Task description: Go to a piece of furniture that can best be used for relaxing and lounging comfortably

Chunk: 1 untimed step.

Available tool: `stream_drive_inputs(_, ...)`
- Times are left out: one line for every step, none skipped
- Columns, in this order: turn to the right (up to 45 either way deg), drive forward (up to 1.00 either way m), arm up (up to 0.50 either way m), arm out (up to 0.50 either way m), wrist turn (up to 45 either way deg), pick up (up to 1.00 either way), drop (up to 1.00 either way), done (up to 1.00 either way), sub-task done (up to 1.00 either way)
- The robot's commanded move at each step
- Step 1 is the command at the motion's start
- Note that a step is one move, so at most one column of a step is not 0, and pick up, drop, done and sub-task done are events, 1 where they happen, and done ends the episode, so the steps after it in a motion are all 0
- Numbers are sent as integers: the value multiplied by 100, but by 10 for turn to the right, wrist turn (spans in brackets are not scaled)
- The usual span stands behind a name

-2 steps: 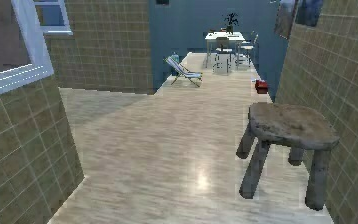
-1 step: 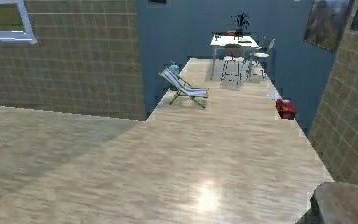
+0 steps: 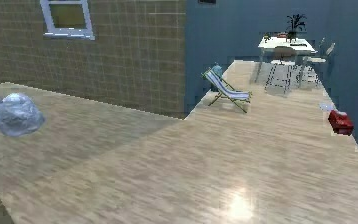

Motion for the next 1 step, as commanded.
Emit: stream_drive_inputs(0,20,0,0,0,0,0,0,0)
